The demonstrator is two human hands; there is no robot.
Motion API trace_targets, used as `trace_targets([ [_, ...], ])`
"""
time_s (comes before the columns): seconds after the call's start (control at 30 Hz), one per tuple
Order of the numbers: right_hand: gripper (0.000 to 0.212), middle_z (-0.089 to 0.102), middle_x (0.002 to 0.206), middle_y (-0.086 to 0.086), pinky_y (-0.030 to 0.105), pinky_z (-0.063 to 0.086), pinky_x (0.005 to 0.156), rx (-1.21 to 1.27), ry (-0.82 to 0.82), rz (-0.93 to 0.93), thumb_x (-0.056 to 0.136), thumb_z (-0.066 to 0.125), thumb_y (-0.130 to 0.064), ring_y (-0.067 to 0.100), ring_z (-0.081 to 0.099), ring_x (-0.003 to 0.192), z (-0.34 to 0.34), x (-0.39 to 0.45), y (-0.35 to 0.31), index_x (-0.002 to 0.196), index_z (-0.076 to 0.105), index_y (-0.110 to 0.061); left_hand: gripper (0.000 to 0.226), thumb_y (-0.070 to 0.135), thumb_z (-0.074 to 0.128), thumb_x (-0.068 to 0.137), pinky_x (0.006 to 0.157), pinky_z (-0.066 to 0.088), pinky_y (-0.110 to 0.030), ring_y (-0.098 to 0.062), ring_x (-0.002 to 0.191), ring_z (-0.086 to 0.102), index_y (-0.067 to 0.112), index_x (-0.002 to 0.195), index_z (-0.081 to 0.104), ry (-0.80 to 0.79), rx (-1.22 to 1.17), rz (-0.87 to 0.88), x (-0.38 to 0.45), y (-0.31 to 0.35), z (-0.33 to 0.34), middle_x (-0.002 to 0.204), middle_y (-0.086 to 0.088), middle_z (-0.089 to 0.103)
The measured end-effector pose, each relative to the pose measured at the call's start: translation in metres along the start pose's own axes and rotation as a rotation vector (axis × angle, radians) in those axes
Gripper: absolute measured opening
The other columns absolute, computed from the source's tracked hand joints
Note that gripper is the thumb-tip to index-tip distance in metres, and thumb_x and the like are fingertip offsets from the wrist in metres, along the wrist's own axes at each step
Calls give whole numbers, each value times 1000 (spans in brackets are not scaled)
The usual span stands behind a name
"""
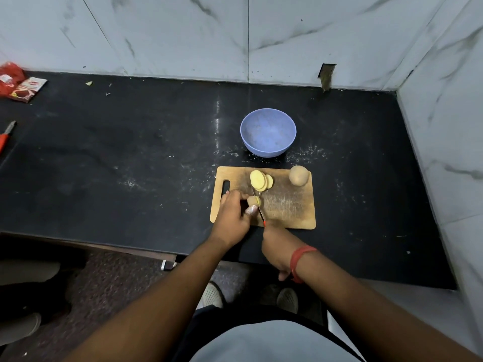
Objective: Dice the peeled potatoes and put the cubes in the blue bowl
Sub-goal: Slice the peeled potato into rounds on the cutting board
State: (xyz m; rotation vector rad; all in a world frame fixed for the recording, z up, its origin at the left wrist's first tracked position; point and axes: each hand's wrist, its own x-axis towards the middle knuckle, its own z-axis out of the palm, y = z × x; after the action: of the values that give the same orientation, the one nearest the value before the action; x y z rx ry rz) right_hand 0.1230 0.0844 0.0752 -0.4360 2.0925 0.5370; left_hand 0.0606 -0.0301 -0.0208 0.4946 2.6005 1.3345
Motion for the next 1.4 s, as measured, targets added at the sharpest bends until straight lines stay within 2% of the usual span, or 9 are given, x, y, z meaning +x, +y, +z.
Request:
trace_targets([
  [0.1, 28, 48, 65, -3, 42, 26, 112, -158, -17, 70, 97, 50, -35, 15, 49, 62, 15, 5, -12, 103, 63, -11, 23, 21, 67, 96, 108, 37, -45, -18, 113, 43, 8, 110, 53, 3, -6, -2, 1, -1, 2, 108, 5, 51],
  [0.27, 30, 60, 107, 0, 54, 33, 104, -169, 18, 0, 98, 45, -48, 22, 56, 102, 10, 11, -9, 102, 55, -20, 25, 21, 66, 96, 98, 36, -24, -16, 114, 44, 8, 113, 53, -14, -16, -49, 0, 3, -1, 112, 1, 50],
  [0.43, 35, 57, 124, 15, 28, 40, 73, 980, 214, 196, 100, 38, -15, 28, 57, 105, 44, 9, -6, 133, 41, -4, 25, 22, 63, 98, 95, 35, -22, -14, 115, 44, 8, 116, 54, -25, -21, -54, -3, 1, -5, 112, 4, 49],
  [0.6, 28, 56, 87, 9, 41, 56, 61, 1285, 396, 229, 101, 36, -11, 29, 65, 80, 49, -2, -9, 129, 35, -10, 30, 27, 63, 98, 99, 35, -26, -14, 116, 42, 8, 119, 54, -7, -7, -39, -3, -1, 0, 116, 3, 52],
  [0.7, 28, 46, 81, 3, 46, 57, 74, 1283, 390, 194, 100, 36, -11, 34, 64, 90, 35, -2, -9, 128, 37, -5, 31, 29, 63, 98, 100, 36, -28, -14, 116, 41, 8, 120, 53, 13, 16, -33, -3, -2, 4, 121, 1, 54],
  [0.83, 18, 48, 99, 10, 49, 57, 49, 1367, 339, 180, 101, 36, -14, 32, 62, 72, 29, -6, -6, 119, 37, -13, 30, 27, 62, 99, 102, 35, -27, -13, 119, 40, 10, 121, 52, 22, 14, -40, -3, -2, 6, 124, 1, 53],
  [1.0, 29, 53, 101, 14, 44, 57, 50, 1316, 344, 212, 100, 40, -10, 27, 59, 73, 30, 1, -8, 129, 33, -10, 28, 28, 59, 100, 101, 36, -28, -13, 118, 40, 9, 120, 52, 21, 26, -31, -3, -2, 6, 123, 2, 52],
  [1.23, 37, 48, 74, 2, 28, 41, 41, 1278, 417, 214, 100, 40, -9, 16, 54, 57, 37, 13, -17, 136, 30, -7, 21, 24, 60, 99, 95, 37, -30, -17, 111, 41, 11, 113, 52, 56, 89, 1, -3, -2, 9, 116, 5, 47],
  [1.4, 41, 59, 112, 19, 33, 46, 75, 1125, 421, 160, 98, 37, -7, 34, 61, 99, 29, 10, -12, 138, 32, -1, 20, 23, 57, 101, 97, 39, -33, -17, 113, 41, 9, 115, 51, 63, 90, -15, -4, -3, 11, 120, 0, 51],
])
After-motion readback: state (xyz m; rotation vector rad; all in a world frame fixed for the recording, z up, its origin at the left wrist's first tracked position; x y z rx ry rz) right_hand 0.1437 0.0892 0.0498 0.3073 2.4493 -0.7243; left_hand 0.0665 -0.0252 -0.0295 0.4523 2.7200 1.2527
